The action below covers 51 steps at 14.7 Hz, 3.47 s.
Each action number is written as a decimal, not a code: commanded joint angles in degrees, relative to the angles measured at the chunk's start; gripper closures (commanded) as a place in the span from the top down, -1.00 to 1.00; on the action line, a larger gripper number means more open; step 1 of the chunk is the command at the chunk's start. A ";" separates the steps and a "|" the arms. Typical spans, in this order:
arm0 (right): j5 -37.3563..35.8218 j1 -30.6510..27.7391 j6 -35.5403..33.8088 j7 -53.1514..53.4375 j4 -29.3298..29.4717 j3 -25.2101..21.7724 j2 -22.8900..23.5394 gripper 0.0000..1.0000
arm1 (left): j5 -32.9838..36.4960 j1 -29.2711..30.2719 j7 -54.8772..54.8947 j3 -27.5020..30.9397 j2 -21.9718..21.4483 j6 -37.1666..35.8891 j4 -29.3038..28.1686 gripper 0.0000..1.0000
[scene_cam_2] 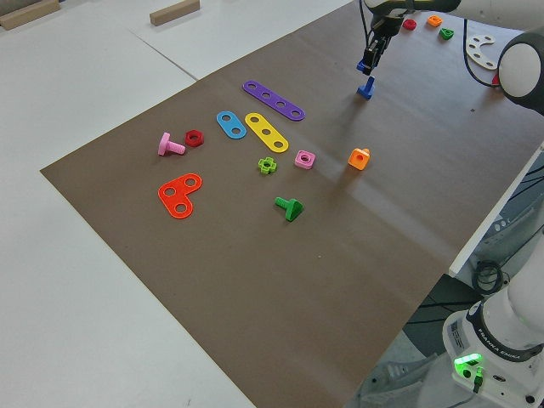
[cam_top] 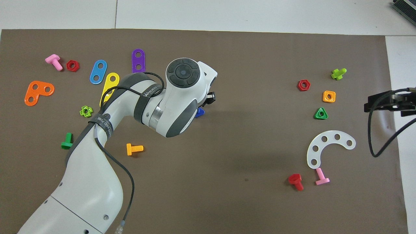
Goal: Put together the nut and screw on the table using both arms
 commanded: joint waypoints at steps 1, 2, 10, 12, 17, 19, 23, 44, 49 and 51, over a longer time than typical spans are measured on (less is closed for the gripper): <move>0.14 0.53 -0.74 0.12 -0.28 -0.39 -0.72 1.00 | 0.04 -0.94 -1.17 0.79 -0.09 0.16 -0.75 -0.58; 0.22 0.27 -1.09 0.12 -0.63 -0.39 -0.90 1.00 | 0.04 -0.94 -1.17 0.79 -0.17 0.42 -1.19 -0.58; 0.58 0.53 -1.01 -0.23 -0.63 -0.12 -0.90 1.00 | -1.01 -1.38 -2.48 0.71 -0.70 0.60 -2.78 -0.58; 0.58 0.53 -1.01 -0.23 -0.63 -0.12 -0.90 1.00 | -1.01 -1.38 -2.75 0.79 -0.96 1.38 -3.83 -0.58; 0.58 0.53 -1.01 -0.23 -0.63 -0.12 -0.90 1.00 | -1.01 -1.29 -2.84 0.79 -1.58 4.38 -6.47 -0.58; 0.58 0.62 -1.01 -0.23 -0.63 -0.12 -0.90 1.00 | -1.01 -1.29 -2.84 0.79 -1.58 4.82 -6.56 -0.58; 0.66 0.53 -1.01 -0.23 -0.63 -0.12 -0.90 1.00 | -1.27 -0.94 -2.84 0.79 -1.49 3.77 -5.15 -0.57; 0.66 0.53 -1.01 -0.23 -0.63 -0.12 -0.90 1.00 | -2.15 -0.50 -3.19 1.06 -1.05 2.53 -3.83 -0.58; 0.66 0.53 -1.01 -0.23 -0.63 -0.12 -0.90 1.00 | -1.98 -0.76 -3.28 1.06 -1.05 4.20 -5.32 -0.59; 0.66 0.62 -1.01 -0.23 -0.63 -0.12 -0.90 1.00 | -1.98 -0.94 -3.36 1.06 -0.96 4.64 -5.77 -0.60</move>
